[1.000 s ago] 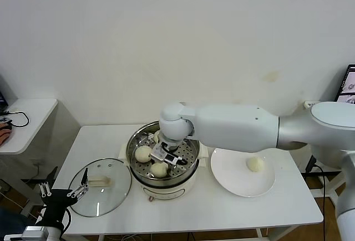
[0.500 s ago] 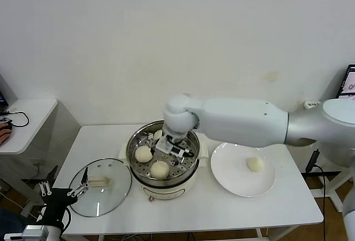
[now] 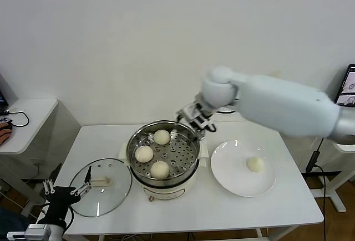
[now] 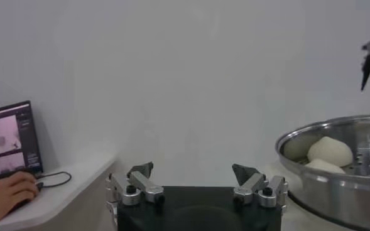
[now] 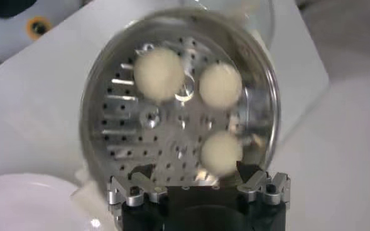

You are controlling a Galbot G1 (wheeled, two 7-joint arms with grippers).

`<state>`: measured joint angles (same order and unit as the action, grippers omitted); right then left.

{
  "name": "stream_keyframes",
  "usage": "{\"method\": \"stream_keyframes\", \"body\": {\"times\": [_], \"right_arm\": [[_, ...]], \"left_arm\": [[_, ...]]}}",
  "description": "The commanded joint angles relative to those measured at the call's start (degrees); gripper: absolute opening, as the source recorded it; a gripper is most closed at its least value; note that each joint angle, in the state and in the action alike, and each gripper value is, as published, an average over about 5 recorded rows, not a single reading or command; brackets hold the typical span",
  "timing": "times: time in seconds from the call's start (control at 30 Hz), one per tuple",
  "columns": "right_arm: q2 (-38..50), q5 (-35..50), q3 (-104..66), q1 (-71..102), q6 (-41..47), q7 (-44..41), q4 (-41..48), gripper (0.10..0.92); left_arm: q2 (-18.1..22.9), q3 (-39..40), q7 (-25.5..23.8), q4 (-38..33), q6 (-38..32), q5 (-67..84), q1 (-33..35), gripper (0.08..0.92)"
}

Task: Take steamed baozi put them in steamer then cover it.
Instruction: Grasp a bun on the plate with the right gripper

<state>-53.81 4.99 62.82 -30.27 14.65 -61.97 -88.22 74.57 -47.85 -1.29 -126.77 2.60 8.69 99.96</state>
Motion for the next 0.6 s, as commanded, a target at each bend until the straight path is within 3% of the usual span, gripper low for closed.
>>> {"method": "stream_keyframes", "body": {"times": [0.03,0.3,0.6], "right_arm": [[20.06,2.35,-6.16,7.09,7.78,0.65,-0.63,0.823],[27.53,-6.87,-9.02,16.41,3.60,1.57,2.18,0.823],[25.32,-12.81,-17.55,32.20,2.11,4.18,7.14,0.823]], "left_arm": [[-0.46,1.12,-0.03,-0.36,0.22,-0.15,-0.10,0.823],[-1.25,1.60,-0.04,0.10,0.33,-0.05,0.05,0.823],[-1.21,2.20,-0.03,0.55,0.39,-0.36,-0.29,0.823]]}}
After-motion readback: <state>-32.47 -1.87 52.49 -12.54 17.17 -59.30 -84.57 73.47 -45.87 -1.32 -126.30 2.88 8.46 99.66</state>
